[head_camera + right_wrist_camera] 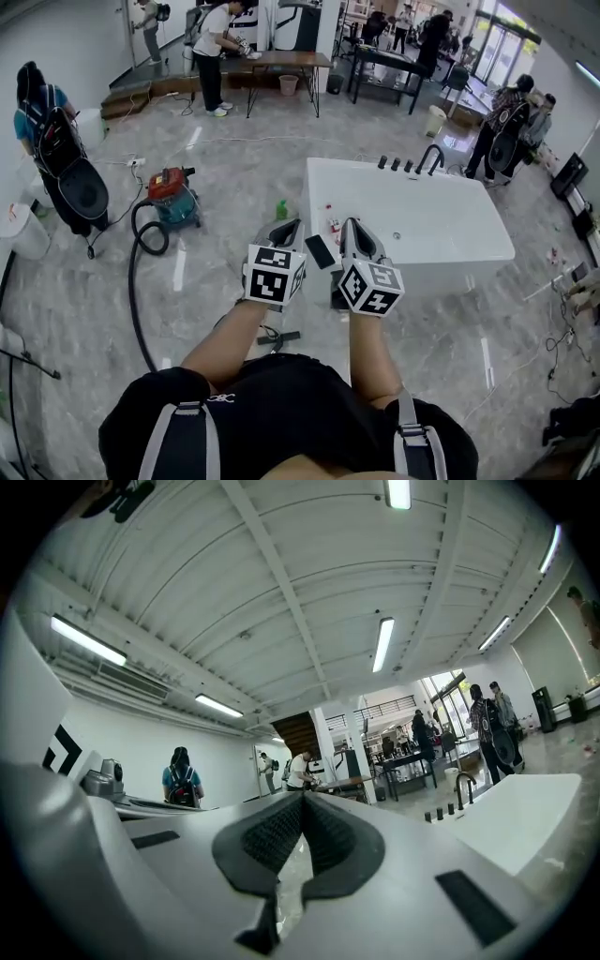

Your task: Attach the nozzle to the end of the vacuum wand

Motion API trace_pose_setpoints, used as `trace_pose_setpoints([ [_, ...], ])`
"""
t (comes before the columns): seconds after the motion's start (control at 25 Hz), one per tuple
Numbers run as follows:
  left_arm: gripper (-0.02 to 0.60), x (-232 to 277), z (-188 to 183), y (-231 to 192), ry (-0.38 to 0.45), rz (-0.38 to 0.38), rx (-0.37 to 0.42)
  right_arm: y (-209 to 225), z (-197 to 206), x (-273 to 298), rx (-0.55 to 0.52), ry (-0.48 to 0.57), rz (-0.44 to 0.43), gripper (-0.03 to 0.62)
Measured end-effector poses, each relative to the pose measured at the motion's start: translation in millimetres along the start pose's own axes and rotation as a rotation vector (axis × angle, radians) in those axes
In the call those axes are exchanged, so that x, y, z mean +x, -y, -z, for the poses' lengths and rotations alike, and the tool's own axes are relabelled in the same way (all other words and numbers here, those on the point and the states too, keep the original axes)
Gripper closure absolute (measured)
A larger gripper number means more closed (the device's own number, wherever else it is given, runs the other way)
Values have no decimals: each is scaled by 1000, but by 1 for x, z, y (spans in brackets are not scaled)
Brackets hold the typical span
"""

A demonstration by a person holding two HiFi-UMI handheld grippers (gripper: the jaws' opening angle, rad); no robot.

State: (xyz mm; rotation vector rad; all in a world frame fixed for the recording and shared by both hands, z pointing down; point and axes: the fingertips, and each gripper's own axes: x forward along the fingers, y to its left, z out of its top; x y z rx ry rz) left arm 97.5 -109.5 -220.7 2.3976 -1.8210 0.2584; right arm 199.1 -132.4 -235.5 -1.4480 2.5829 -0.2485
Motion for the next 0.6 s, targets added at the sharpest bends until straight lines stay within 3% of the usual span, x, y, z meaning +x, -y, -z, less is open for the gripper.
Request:
trace_pose_setpoints([
  [0.6,572,11,9,-3,22,11,-4,10,17,8,9,-20,4,580],
])
